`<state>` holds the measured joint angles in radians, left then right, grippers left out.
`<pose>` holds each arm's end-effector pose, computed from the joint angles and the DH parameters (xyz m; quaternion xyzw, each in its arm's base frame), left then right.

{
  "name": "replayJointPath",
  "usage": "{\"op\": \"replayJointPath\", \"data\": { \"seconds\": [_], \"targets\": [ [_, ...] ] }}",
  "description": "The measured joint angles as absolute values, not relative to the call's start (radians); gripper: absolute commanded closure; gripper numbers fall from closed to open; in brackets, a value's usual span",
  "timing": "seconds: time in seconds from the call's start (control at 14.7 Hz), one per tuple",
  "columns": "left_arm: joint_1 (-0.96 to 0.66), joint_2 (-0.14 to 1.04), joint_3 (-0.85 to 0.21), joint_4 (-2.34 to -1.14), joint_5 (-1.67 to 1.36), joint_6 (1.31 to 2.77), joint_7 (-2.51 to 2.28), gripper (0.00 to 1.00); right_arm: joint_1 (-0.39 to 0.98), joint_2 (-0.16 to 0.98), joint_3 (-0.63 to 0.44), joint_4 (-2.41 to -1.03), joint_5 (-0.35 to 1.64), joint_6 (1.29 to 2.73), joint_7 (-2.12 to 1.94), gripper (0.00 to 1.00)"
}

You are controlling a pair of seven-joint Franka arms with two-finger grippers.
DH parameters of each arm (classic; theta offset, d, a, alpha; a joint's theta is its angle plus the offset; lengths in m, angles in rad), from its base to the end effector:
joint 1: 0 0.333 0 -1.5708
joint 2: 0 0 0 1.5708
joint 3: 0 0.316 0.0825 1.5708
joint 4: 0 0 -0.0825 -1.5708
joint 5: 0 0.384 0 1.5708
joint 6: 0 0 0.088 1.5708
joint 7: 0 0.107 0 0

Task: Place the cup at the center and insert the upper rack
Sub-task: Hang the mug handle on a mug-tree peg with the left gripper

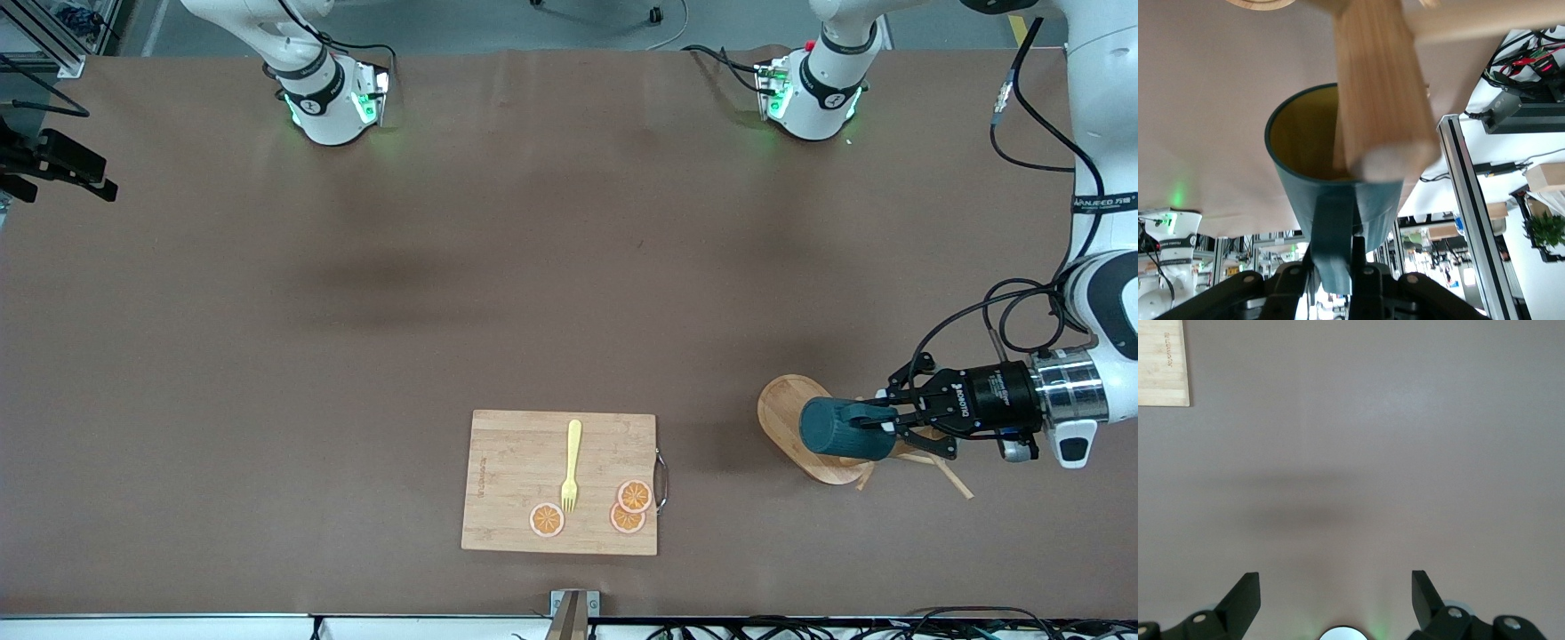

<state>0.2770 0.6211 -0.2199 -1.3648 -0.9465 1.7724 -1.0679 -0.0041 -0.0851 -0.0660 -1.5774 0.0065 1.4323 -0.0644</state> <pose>0.7159 0.0054 0.3893 0.6435 0.5794 -0.3157 0.3880 0.5119 -0.0369 0.6550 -0.9995 0.0023 0.0296 0.0080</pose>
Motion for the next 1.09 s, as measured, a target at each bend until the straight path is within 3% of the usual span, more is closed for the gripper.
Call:
{"op": "replayJointPath", "data": {
  "seconds": [0.41,0.54,0.61,0.75,0.82,1.09],
  "targets": [
    [0.321,0.654,-0.221,-1.365,-0.964,1.735,-1.016,0.96,-0.004,-0.085,-0.066,-1.577,0.006,1.432,-0.064,0.0],
    [0.331,0.659,-0.221,-1.365,-0.965,1.726,-0.998,0.88,-0.004,-0.085,-0.066,-1.577,0.006,1.432,-0.064,0.0],
    [0.335,0.662,-0.221,-1.365,-0.967,1.722,-0.988,0.65,-0.004,-0.085,-0.066,-1.577,0.006,1.432,-0.064,0.0],
    [0.338,0.666,-0.221,-1.365,-0.969,1.717,-0.978,0.07,-0.004,-0.085,-0.066,-1.577,0.006,1.432,-0.064,0.0],
    [0.338,0.667,-0.221,-1.365,-0.97,1.717,-0.977,0.0,-0.004,-0.085,-0.066,-1.577,0.006,1.432,-0.064,0.0],
    [0.338,0.664,-0.228,-1.359,-0.97,1.717,-0.977,0.0,-0.004,-0.085,-0.066,-1.577,0.006,1.432,-0.064,0.0]
  ]
}}
